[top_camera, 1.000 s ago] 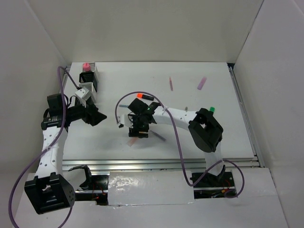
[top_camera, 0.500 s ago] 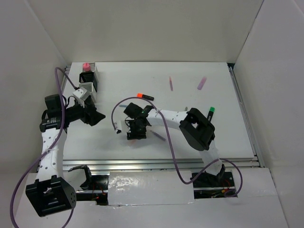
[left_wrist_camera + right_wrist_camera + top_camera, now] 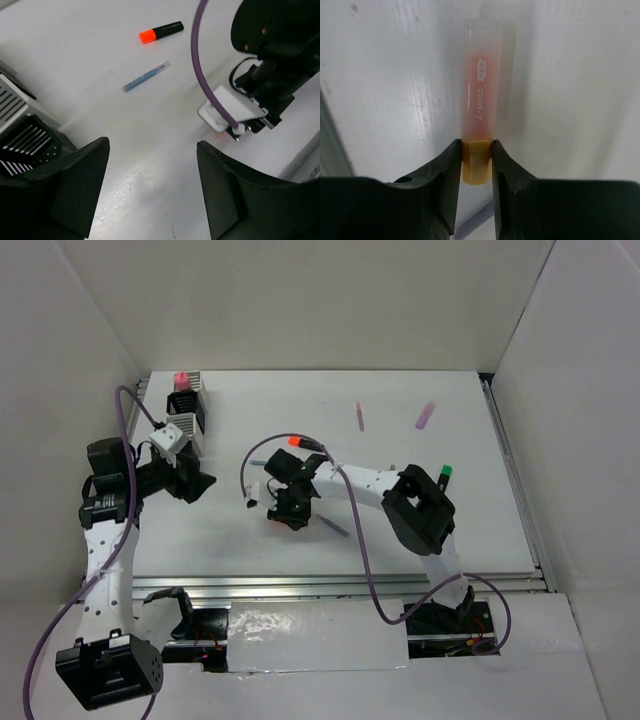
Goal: Sort the stationery into containers
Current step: Pick up the pen from the center of the board, then place the pen in the storage box.
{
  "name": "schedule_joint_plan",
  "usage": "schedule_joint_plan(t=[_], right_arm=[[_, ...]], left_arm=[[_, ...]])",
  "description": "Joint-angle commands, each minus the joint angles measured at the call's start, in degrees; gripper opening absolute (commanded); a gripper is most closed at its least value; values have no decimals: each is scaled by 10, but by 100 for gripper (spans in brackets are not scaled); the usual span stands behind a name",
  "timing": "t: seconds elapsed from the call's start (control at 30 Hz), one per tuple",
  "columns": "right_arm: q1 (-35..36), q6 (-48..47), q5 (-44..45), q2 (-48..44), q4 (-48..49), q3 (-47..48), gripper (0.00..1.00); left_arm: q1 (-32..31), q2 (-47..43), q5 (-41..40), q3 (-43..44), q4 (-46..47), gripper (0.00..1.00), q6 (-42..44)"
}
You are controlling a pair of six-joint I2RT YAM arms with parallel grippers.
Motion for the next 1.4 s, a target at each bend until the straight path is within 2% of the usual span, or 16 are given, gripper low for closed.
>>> schedule_joint_plan(t=[0.0,0.1,0.2,0.27,0.43,0.57,0.6,0.7,0.8,0.93,1.03,1.37], right_arm=[[-28,117,-69,-35,-64,75,0],[-63,195,-148,-26,-105,108,0],[-105,270,-234,-3,-140,130,0],[-135,325,-291,6,-148,139,0],[-180,480,-401,23,-123,115,0],[-176,554,-363,-23,-76,73,0],[-169,576,-359,-33,-70,59,0],[-159,619,-332,-63,-53,32,0],[-152,654,-282,-84,-55,26,0],[-149,684,-230,-99,-63,18,0],[-149,698,-223,-106,-62,9,0],[-146,721,-223,-118,-62,3,0]], left_arm=[[-23,-37,-35,17,25,82,94],[-65,-76,-77,-15,52,82,168],[-154,-114,-121,-50,67,82,267],[-203,-142,-149,-83,95,81,304],[-319,-129,-180,-100,83,80,464],[-417,-85,-244,-89,70,79,558],[-468,-68,-282,-84,72,79,581],[-556,-39,-319,-81,88,79,595],[-583,-17,-287,-70,89,80,596],[-615,27,-282,-36,53,76,604],[-638,53,-270,-6,10,74,590],[-658,80,-288,-5,-1,70,589]])
